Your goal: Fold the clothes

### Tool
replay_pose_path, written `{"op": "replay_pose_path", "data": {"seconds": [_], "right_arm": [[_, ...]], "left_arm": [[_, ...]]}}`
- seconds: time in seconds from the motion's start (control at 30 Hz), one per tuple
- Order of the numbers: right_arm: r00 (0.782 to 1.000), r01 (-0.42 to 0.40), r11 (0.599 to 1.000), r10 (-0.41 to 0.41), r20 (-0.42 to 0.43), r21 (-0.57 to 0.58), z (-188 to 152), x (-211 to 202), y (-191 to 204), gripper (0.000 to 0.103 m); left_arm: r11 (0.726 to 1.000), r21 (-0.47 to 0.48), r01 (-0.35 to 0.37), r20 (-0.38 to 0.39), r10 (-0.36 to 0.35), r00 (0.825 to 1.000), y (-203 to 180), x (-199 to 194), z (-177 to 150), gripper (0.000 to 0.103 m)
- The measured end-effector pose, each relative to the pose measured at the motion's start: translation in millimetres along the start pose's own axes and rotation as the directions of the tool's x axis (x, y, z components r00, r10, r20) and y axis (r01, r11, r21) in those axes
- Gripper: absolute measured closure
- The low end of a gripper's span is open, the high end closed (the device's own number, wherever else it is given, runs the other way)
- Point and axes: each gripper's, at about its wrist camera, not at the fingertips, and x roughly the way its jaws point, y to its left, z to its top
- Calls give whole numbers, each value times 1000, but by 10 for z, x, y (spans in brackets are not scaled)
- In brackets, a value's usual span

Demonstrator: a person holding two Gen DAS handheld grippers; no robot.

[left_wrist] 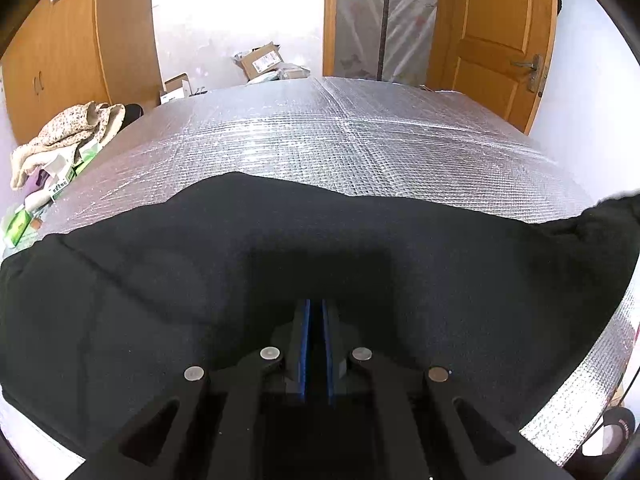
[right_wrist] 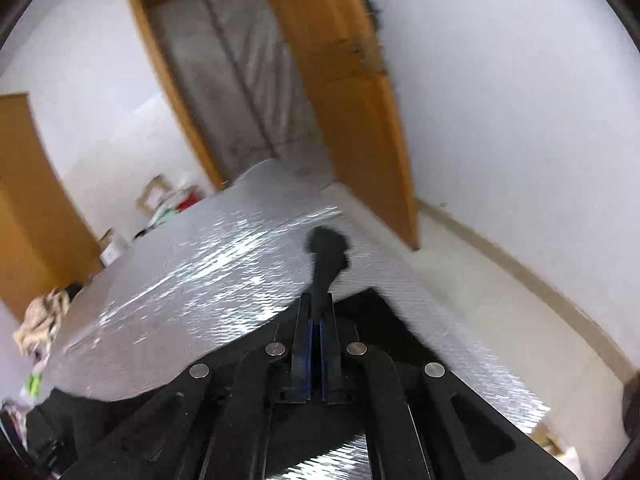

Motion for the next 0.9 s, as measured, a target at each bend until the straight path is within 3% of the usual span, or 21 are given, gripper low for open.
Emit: {"op": "replay_pose_path", "data": {"seconds": [0.17, 0.3, 0.43, 0.47, 0.53, 0.63, 0.73, 0.9], "right_arm": [[987, 73, 984, -48, -155, 160, -349, 185, -455, 100], [988, 101, 981, -80, -129, 165, -303, 109, -498, 95], [987, 158, 979, -156, -25, 129, -154, -158, -483, 91], [989, 149, 983, -148, -15, 107, -116, -162, -445, 88], [996, 89, 995, -88, -32, 35, -26, -86, -305, 72], [997, 2, 993, -11, -77, -116, 92, 170, -63, 71], [991, -31, 974, 0, -136, -224, 173, 486, 46, 70], [974, -62, 963, 1, -224, -262, 192, 843, 51, 70]], "left_arm": [[1000, 1, 1, -3, -1, 1000, 5, 1, -3, 98], [1000, 1, 7, -10, -7, 1000, 11, -5, 16, 98], [999, -31, 22, -7, -22, 1000, 28, -35, 11, 98], [999, -36, 30, -4, -30, 1000, 28, -42, 10, 98], [998, -35, 46, 3, -46, 999, 14, -51, 5, 98], [998, -24, 65, 13, -64, 998, -15, -70, 14, 98], [997, -10, 75, 21, -75, 997, -44, -90, 18, 98], [997, 3, 80, 7, -80, 997, -85, -62, -14, 98]]}}
